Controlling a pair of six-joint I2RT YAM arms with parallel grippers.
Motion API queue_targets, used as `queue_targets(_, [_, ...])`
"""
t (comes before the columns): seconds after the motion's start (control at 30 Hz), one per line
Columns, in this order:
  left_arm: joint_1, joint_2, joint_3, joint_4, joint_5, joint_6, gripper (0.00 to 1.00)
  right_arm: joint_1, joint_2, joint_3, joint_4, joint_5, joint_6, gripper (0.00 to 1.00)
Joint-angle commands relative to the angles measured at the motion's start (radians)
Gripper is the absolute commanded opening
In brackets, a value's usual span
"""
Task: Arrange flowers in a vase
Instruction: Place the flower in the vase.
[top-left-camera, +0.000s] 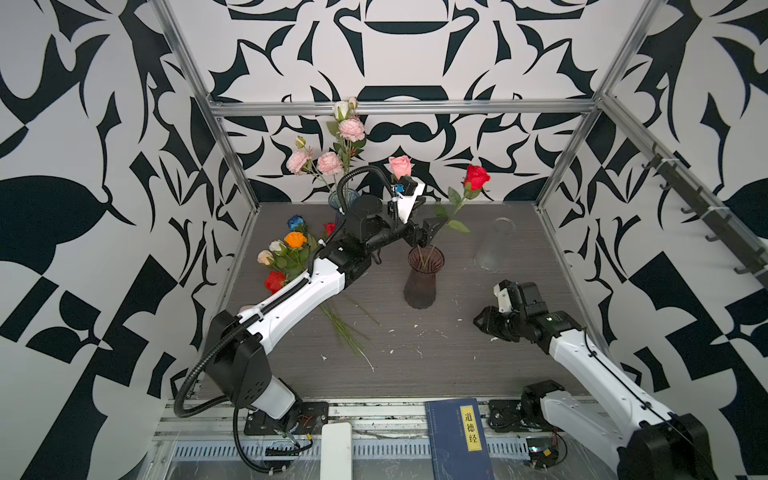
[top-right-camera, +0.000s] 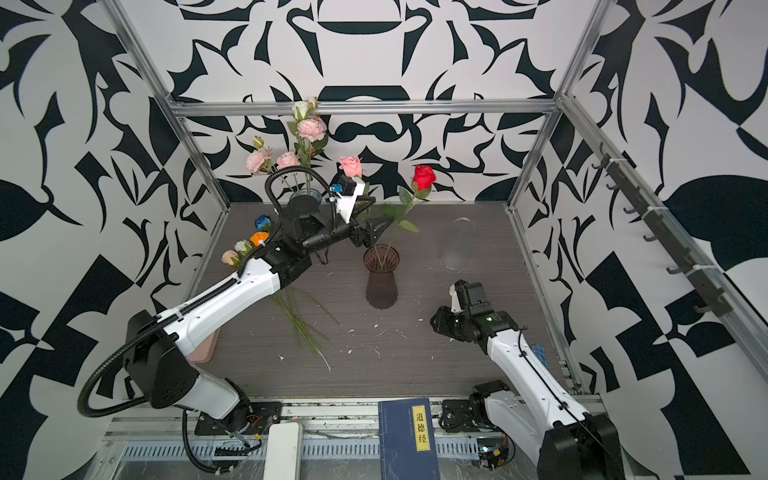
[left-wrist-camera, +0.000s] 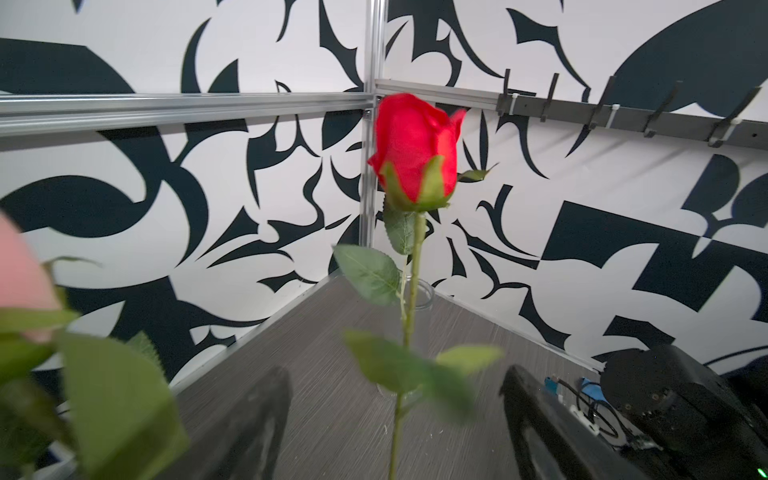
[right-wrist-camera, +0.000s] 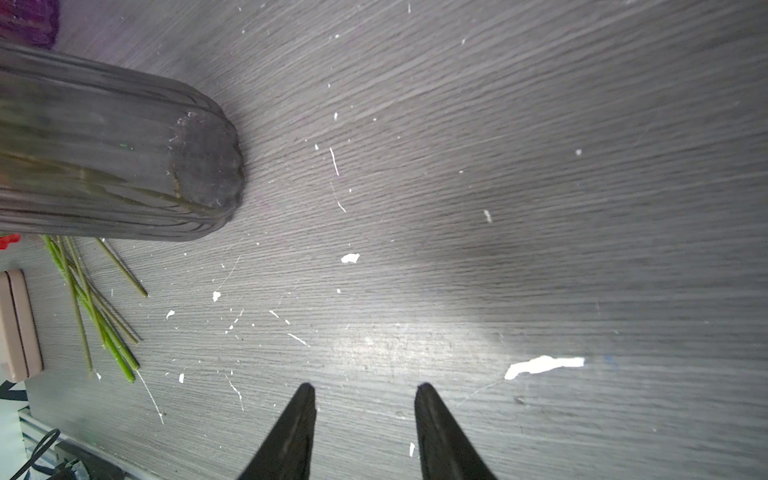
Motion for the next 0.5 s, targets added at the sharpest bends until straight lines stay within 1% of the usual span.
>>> queue_targets(0.0, [0.000, -0.112, -0.027, -0.123, -0.141, -0.002, 0.84, -0.002, -0.012, 0.001, 0.000, -0.002, -0.013, 0.44])
queue_targets(0.1, [0.003, -0.209, -0.088, -0.222, -0.238, -0.030, 0.84, -0.003, -0.007, 0.001, 0.004, 0.000, -0.013, 0.43])
queue_targets(0.2, [0.021, -0.322, -0.162, -0.332, -0.322, -0.084, 0.84, -0.004, 0.008, 0.004, 0.008, -0.001, -0.015, 0.43])
queue_targets(0.27, [0.055, -0.379, -0.215, -0.415, -0.347, -0.132, 0.83, -0.003, 0.018, 0.006, 0.011, -0.004, -0.016, 0.43])
queue_targets(0.3, [0.087, -0.405, -0.248, -0.458, -0.349, -0.169, 0.82, -0.002, 0.023, 0.007, 0.012, -0.004, -0.017, 0.44])
queue_targets(0.33, [0.126, -0.424, -0.280, -0.492, -0.334, -0.208, 0.79, -0.003, 0.026, 0.007, 0.015, -0.004, -0.017, 0.43])
queue_targets(0.37, [0.184, -0.444, -0.315, -0.524, -0.292, -0.258, 0.76, -0.003, 0.029, 0.006, 0.016, -0.006, -0.017, 0.43])
queue_targets(0.4, [0.256, -0.456, -0.357, -0.552, -0.239, -0.308, 0.73, -0.003, 0.033, 0.007, 0.017, -0.008, -0.018, 0.44])
queue_targets(0.47, [0.389, -0.463, -0.453, -0.557, -0.120, -0.367, 0.66, -0.004, 0.041, 0.011, 0.017, -0.015, -0.020, 0.44])
